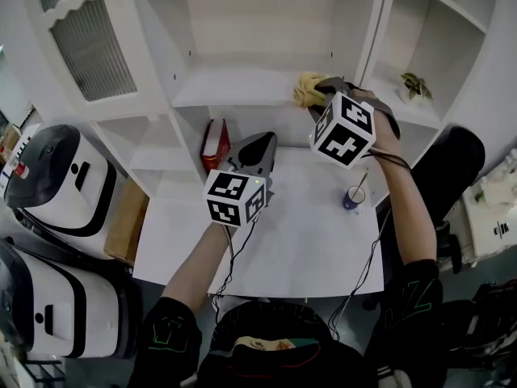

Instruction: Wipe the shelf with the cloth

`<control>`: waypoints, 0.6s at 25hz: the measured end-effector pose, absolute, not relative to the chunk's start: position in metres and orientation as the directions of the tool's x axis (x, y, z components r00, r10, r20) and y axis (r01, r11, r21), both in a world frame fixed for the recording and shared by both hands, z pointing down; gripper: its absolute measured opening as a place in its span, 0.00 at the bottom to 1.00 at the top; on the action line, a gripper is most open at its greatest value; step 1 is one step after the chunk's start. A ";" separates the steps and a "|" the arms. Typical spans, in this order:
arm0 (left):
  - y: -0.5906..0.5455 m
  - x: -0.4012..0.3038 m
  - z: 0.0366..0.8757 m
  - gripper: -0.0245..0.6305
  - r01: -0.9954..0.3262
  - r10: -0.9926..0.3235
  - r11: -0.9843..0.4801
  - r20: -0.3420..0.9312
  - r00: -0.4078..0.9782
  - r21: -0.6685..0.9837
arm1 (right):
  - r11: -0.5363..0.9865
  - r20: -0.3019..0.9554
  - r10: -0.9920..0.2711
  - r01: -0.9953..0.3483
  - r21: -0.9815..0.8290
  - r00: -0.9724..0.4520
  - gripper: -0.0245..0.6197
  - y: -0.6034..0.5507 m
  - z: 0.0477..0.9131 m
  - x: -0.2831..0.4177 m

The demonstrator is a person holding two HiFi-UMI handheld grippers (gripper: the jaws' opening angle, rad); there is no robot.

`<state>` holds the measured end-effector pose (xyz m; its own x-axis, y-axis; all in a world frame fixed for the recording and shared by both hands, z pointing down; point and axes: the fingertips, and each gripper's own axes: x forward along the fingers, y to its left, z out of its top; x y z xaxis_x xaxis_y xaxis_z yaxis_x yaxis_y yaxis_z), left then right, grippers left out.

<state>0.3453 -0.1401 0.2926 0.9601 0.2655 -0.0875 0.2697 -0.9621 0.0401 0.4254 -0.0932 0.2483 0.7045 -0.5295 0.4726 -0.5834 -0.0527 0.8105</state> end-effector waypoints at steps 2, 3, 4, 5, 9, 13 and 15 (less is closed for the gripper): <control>-0.136 0.346 0.296 0.04 0.280 0.276 -0.959 -0.083 0.958 0.046 | -0.071 0.468 -0.510 -0.578 0.813 0.722 0.24 -0.082 0.248 0.430; -0.134 0.347 0.296 0.04 0.283 0.279 -0.958 -0.082 0.957 0.047 | -0.080 0.463 -0.501 -0.572 0.816 0.731 0.24 -0.077 0.248 0.432; -0.132 0.347 0.297 0.04 0.286 0.282 -0.957 -0.082 0.956 0.049 | -0.088 0.457 -0.491 -0.564 0.821 0.742 0.24 -0.072 0.248 0.434; -0.131 0.347 0.297 0.04 0.288 0.283 -0.956 -0.082 0.955 0.050 | -0.094 0.450 -0.481 -0.555 0.827 0.752 0.24 -0.067 0.249 0.435; -0.128 0.347 0.299 0.04 0.293 0.287 -0.954 -0.086 0.954 0.061 | -0.117 0.425 -0.469 -0.531 0.839 0.774 0.24 -0.058 0.250 0.437; -0.128 0.345 0.304 0.04 0.290 0.284 -0.954 -0.081 0.955 0.075 | -0.140 0.391 -0.473 -0.505 0.851 0.790 0.24 -0.054 0.251 0.436; -0.132 0.342 0.307 0.04 0.281 0.275 -0.956 -0.079 0.958 0.085 | -0.160 0.371 -0.484 -0.497 0.853 0.793 0.23 -0.052 0.250 0.434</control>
